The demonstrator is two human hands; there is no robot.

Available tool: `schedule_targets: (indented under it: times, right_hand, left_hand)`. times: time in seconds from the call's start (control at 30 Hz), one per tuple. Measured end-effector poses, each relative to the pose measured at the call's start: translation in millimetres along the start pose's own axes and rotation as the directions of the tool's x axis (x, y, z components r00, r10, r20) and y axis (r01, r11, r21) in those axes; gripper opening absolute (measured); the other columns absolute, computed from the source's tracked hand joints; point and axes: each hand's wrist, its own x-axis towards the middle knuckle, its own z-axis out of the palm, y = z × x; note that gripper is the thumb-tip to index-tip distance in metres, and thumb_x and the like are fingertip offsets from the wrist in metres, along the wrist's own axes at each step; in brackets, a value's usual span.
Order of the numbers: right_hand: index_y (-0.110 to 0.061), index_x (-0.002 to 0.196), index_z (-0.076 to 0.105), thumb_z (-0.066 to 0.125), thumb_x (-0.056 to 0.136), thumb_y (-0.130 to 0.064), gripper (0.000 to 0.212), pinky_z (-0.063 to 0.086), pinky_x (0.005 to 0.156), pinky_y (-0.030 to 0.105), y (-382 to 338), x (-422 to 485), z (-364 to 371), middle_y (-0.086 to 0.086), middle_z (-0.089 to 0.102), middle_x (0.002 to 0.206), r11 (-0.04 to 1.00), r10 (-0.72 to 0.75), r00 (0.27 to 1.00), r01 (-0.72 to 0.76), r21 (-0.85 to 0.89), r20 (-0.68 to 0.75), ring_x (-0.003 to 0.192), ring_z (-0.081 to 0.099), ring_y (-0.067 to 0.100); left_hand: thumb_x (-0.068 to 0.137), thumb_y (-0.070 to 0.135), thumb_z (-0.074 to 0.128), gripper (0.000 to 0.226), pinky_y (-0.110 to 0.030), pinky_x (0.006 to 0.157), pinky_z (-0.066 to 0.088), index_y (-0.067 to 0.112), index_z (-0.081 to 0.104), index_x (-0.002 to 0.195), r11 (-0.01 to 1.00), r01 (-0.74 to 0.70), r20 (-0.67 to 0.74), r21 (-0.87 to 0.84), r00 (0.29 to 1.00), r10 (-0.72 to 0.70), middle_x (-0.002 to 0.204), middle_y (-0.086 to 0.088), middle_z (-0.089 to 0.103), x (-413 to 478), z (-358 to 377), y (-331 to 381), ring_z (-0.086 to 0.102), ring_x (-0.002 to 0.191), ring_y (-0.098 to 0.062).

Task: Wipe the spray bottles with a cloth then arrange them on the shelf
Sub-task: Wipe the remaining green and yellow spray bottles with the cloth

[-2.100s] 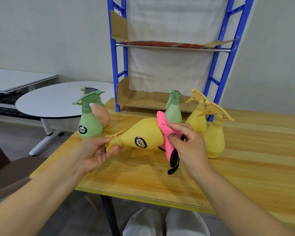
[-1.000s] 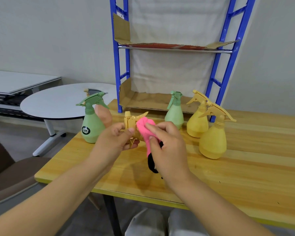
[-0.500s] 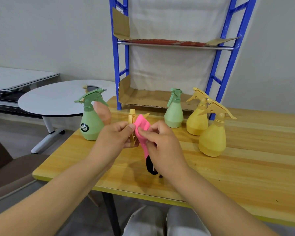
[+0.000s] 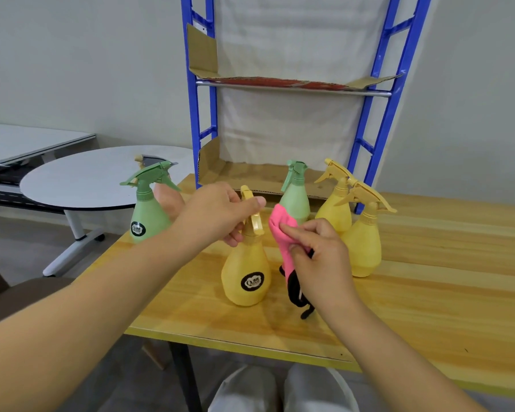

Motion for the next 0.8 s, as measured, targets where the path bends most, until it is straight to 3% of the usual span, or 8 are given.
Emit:
schedule_targets:
  times: [0.2, 0.3, 0.33, 0.37, 0.47, 0.63, 0.7, 0.8]
  right_hand:
    - [-0.027, 0.111, 0.067, 0.06, 0.083, 0.006, 0.043, 0.039, 0.075, 0.005, 6, 1, -15, -0.02, 0.05, 0.087, 0.999, 0.022, 0.998, -0.019, 0.048, -0.061, 0.085, 0.049, -0.006]
    - [-0.028, 0.112, 0.066, 0.061, 0.083, 0.004, 0.043, 0.04, 0.075, 0.006, 4, 3, -16, -0.016, 0.05, 0.088, 0.998, 0.005, 0.996, 0.0, 0.056, -0.087, 0.086, 0.049, -0.002]
    - [-0.028, 0.112, 0.066, 0.061, 0.083, 0.004, 0.043, 0.04, 0.075, 0.006, 3, 3, -15, -0.015, 0.051, 0.089, 0.998, -0.005, 0.995, 0.011, 0.055, -0.096, 0.087, 0.049, -0.002]
    - [-0.028, 0.113, 0.065, 0.061, 0.083, 0.004, 0.044, 0.041, 0.076, 0.006, 2, 4, -15, -0.015, 0.051, 0.09, 0.998, -0.013, 0.994, 0.02, 0.057, -0.106, 0.088, 0.049, -0.001]
    - [-0.025, 0.114, 0.065, 0.06, 0.084, 0.005, 0.043, 0.041, 0.079, 0.007, 0, 3, -13, -0.015, 0.052, 0.094, 0.996, -0.034, 0.986, 0.047, 0.073, -0.161, 0.091, 0.05, -0.001]
    - [-0.02, 0.116, 0.065, 0.062, 0.084, 0.003, 0.04, 0.043, 0.082, 0.012, -8, -1, -11, -0.009, 0.052, 0.097, 0.987, -0.136, 0.959, 0.154, 0.054, -0.25, 0.095, 0.051, 0.005]
    - [-0.019, 0.118, 0.064, 0.062, 0.084, 0.002, 0.041, 0.046, 0.085, 0.02, -9, 1, -5, -0.006, 0.051, 0.099, 0.981, -0.192, 0.96, 0.19, -0.026, -0.205, 0.098, 0.051, 0.01]
    - [-0.019, 0.12, 0.063, 0.063, 0.084, 0.0, 0.04, 0.05, 0.084, 0.032, -7, 3, 8, -0.005, 0.05, 0.1, 0.976, -0.206, 0.971, 0.193, -0.104, -0.124, 0.097, 0.051, 0.015]
  left_hand:
    - [0.093, 0.035, 0.045, 0.006, -0.061, 0.086, 0.047, 0.034, 0.051, 0.093, 0.947, -0.139, -0.227, 0.288, 0.951, 0.209, 0.08, 0.012, 0.065, 13, -14, -19, 0.065, 0.067, -0.011]
    - [0.092, 0.011, 0.045, 0.045, -0.042, 0.115, 0.015, 0.049, 0.053, 0.114, 0.818, -0.346, -0.03, 0.46, 0.914, 0.404, 0.117, 0.025, 0.056, 10, -20, -22, 0.046, 0.11, 0.0]
    - [0.093, 0.01, 0.046, 0.046, -0.023, 0.113, 0.004, 0.047, 0.055, 0.118, 0.776, -0.388, 0.044, 0.498, 0.904, 0.425, 0.124, 0.024, 0.053, 7, -21, -17, 0.038, 0.116, 0.003]
    - [0.095, 0.016, 0.047, 0.041, -0.024, 0.112, 0.001, 0.047, 0.055, 0.12, 0.749, -0.399, 0.082, 0.529, 0.902, 0.423, 0.126, 0.025, 0.052, 6, -21, -15, 0.035, 0.118, 0.003]
    - [0.087, 0.047, 0.046, 0.027, -0.055, 0.091, 0.038, 0.054, 0.055, 0.111, 0.761, -0.364, 0.038, 0.537, 0.912, 0.409, 0.102, 0.027, 0.056, 10, -24, -20, 0.045, 0.106, -0.001]
    - [0.066, 0.064, 0.05, 0.035, -0.059, 0.091, 0.039, 0.051, 0.061, 0.097, 0.894, -0.267, -0.083, 0.36, 0.945, 0.316, 0.083, 0.027, 0.058, 7, -21, -22, 0.055, 0.077, 0.001]
    - [0.073, 0.056, 0.06, 0.027, -0.038, 0.099, 0.028, 0.043, 0.068, 0.095, 0.917, -0.269, -0.102, 0.293, 0.945, 0.31, 0.083, 0.02, 0.063, 3, -17, -19, 0.058, 0.075, 0.002]
    - [0.086, 0.029, 0.064, 0.016, 0.0, 0.068, 0.022, 0.024, 0.071, 0.099, 0.914, -0.281, -0.072, 0.293, 0.947, 0.314, 0.087, 0.008, 0.065, -3, -14, -9, 0.064, 0.072, -0.004]
